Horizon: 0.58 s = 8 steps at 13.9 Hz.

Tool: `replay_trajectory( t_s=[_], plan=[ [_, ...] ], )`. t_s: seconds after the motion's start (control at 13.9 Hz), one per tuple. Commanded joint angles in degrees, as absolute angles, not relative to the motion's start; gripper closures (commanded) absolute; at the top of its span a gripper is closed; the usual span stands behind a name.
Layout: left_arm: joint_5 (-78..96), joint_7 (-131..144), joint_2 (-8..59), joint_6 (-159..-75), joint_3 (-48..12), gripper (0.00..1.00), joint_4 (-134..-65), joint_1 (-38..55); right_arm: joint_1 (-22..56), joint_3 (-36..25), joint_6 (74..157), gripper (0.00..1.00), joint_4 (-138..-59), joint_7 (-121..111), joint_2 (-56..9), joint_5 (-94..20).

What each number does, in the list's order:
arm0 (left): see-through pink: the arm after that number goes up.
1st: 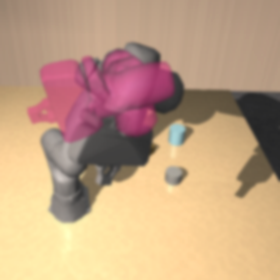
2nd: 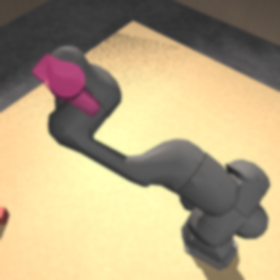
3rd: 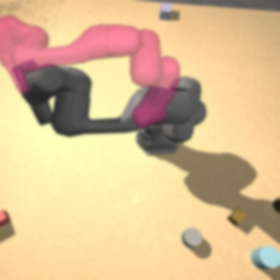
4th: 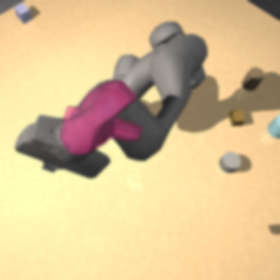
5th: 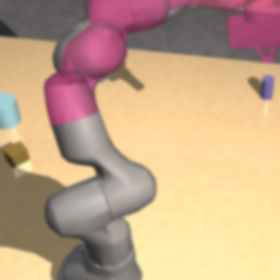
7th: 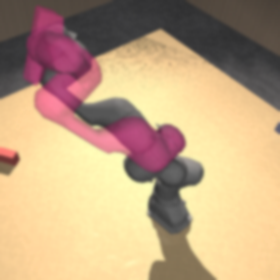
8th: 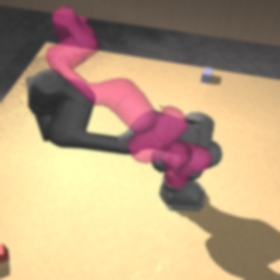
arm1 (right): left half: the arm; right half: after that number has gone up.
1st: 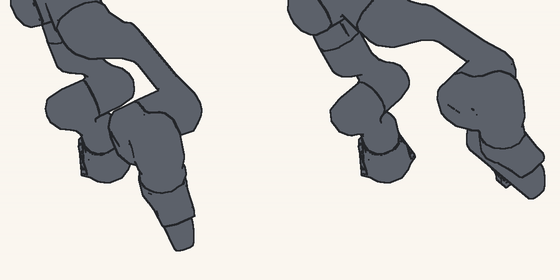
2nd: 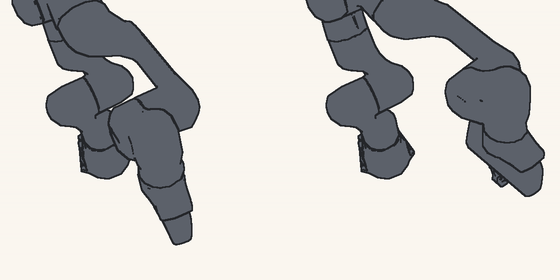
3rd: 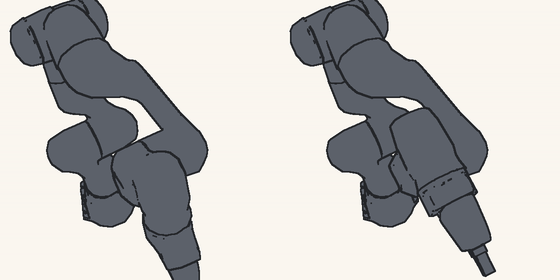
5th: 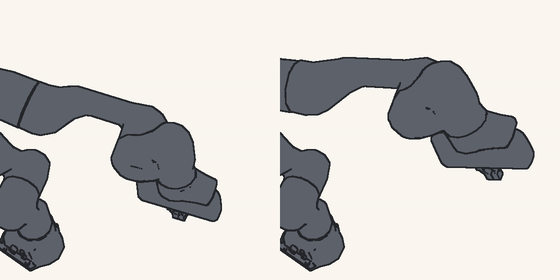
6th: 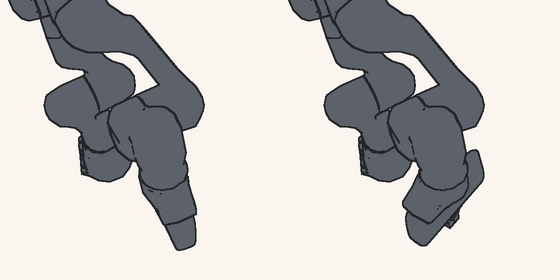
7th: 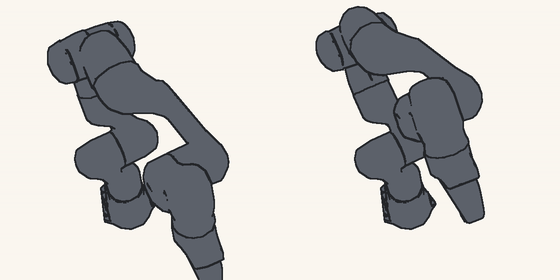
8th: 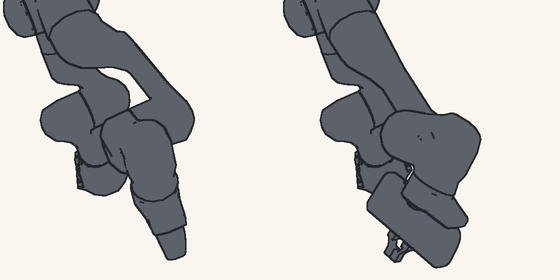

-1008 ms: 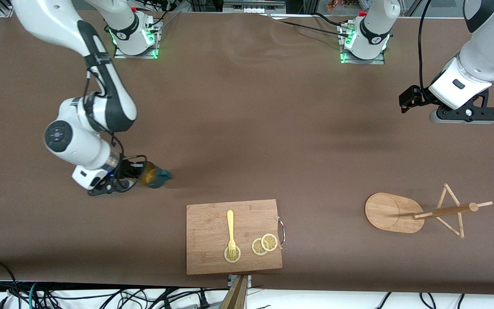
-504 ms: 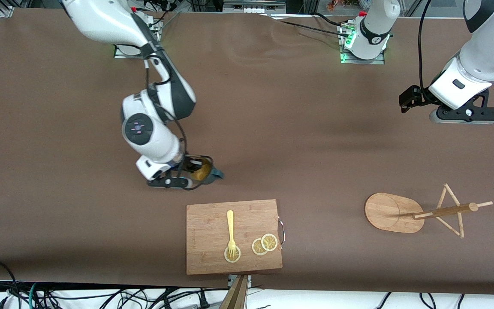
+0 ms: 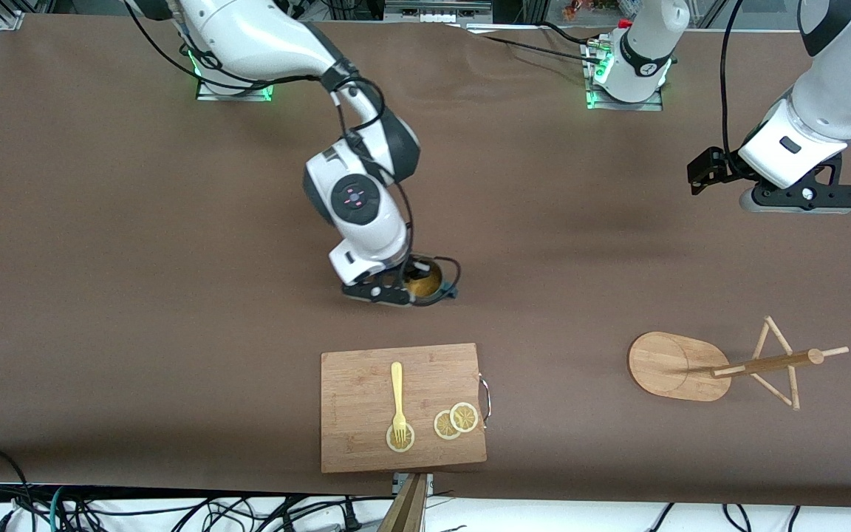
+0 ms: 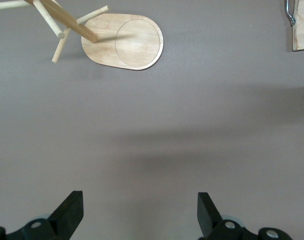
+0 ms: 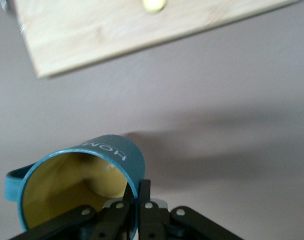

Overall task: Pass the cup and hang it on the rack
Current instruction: 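Slide the teal mug with the right gripper toward the table middle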

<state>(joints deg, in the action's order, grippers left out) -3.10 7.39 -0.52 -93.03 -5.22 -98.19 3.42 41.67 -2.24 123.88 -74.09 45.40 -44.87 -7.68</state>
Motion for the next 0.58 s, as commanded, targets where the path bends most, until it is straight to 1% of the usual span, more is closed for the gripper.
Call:
replay_trajectory(
  t_s=[0.0, 0.5],
  plan=[
    [-2.5, 6.0, 0.1, -91.5, -4.9, 0.0, -96.4, 3.7, 46.1, -3.0, 122.7, 1.0, -71.1, 46.8, -47.0, -6.1],
    [-2.5, 6.1, 0.1, -91.5, -4.9, 0.0, -96.4, 3.7, 53.3, -2.9, 123.3, 1.0, -66.2, 46.4, -51.9, -4.4]
  ],
)
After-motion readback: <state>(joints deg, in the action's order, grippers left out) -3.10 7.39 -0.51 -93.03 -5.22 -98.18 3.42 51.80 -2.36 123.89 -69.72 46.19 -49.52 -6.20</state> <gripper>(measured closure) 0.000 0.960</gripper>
